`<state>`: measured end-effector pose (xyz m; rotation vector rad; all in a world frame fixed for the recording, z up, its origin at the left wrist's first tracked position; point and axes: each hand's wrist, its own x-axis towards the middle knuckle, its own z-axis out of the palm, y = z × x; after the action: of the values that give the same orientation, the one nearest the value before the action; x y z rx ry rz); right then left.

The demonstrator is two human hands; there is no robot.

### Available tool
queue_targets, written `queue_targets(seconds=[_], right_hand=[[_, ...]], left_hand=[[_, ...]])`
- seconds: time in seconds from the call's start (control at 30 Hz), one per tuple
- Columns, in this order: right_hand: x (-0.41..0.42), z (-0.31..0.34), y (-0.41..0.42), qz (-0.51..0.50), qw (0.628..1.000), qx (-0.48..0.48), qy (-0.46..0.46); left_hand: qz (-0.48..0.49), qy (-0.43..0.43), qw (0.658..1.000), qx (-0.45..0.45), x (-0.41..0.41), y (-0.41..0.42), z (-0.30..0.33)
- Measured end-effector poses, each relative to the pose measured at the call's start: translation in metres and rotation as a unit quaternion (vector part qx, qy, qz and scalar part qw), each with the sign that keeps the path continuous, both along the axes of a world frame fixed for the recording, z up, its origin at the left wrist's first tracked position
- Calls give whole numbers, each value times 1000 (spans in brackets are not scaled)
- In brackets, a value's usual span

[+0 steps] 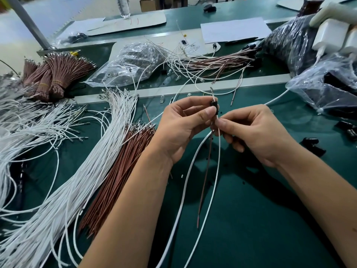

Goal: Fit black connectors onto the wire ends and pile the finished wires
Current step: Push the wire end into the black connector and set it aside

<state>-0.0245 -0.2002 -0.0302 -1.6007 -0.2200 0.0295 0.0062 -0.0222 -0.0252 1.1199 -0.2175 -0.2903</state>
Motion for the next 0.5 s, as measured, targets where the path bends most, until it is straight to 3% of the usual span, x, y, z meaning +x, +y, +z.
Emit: queue_targets(seconds=[0.3, 0.5], right_hand=[[1, 2, -4, 2, 1000, 25, -17], [3, 3, -11, 8, 999, -34, -38]], left_hand=[[6, -24, 1000, -9, -3, -4, 3], [18, -34, 999, 0, -4, -4, 4]])
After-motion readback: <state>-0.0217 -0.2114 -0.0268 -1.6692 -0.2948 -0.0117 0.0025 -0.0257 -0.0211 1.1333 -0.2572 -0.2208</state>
